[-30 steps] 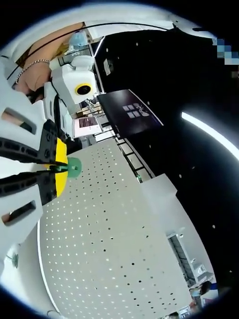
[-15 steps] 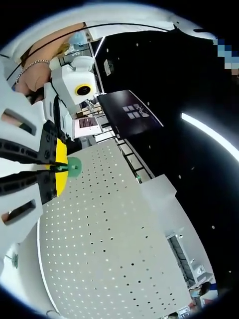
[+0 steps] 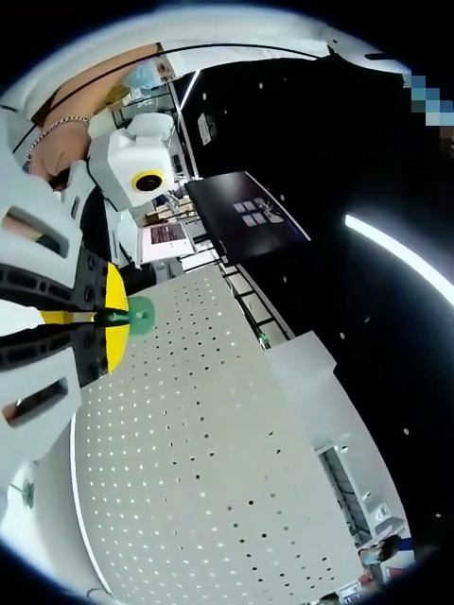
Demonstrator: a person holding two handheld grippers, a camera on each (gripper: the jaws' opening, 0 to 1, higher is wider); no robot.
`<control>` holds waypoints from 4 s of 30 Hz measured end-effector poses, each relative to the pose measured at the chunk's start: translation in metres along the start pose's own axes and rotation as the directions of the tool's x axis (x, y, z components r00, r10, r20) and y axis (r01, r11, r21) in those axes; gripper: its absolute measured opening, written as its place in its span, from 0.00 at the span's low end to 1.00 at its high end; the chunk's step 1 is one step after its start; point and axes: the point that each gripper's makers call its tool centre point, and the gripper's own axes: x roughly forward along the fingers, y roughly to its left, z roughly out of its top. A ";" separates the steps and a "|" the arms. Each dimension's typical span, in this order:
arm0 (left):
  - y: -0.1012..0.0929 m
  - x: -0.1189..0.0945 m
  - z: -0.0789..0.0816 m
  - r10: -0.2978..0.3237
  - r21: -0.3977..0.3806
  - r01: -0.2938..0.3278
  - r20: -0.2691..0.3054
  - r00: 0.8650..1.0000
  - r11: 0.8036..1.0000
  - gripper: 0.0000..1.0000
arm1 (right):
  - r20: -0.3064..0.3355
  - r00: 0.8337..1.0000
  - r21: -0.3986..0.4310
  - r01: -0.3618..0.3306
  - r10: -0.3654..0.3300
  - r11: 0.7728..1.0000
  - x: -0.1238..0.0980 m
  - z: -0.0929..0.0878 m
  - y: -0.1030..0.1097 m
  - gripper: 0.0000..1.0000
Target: Insert the hook assembly into the mounting plate slot until the hook locks in place.
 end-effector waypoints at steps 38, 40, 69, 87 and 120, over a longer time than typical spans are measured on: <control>0.014 -0.008 -0.010 0.048 0.058 -0.046 -0.036 0.998 0.997 0.90 | -0.022 0.974 -0.185 0.217 -0.224 0.959 0.009 0.029 -0.036 0.00; 0.016 -0.010 -0.010 0.056 0.057 -0.054 -0.033 0.998 0.997 0.91 | -0.021 0.973 -0.195 0.223 -0.232 0.955 0.011 0.030 -0.037 0.00; 0.033 -0.046 -0.020 0.116 0.019 -0.116 -0.010 0.993 0.993 0.90 | 0.066 0.950 -0.293 0.312 -0.306 0.904 0.049 0.069 -0.050 0.00; 0.033 -0.055 -0.029 0.119 0.012 -0.119 -0.007 0.993 0.993 0.89 | 0.127 0.938 -0.351 0.346 -0.322 0.870 0.071 0.083 -0.051 0.01; 0.032 -0.059 -0.036 0.121 0.008 -0.121 0.002 0.993 0.993 0.88 | 0.239 0.900 -0.356 0.430 -0.364 0.829 0.114 0.106 -0.066 0.01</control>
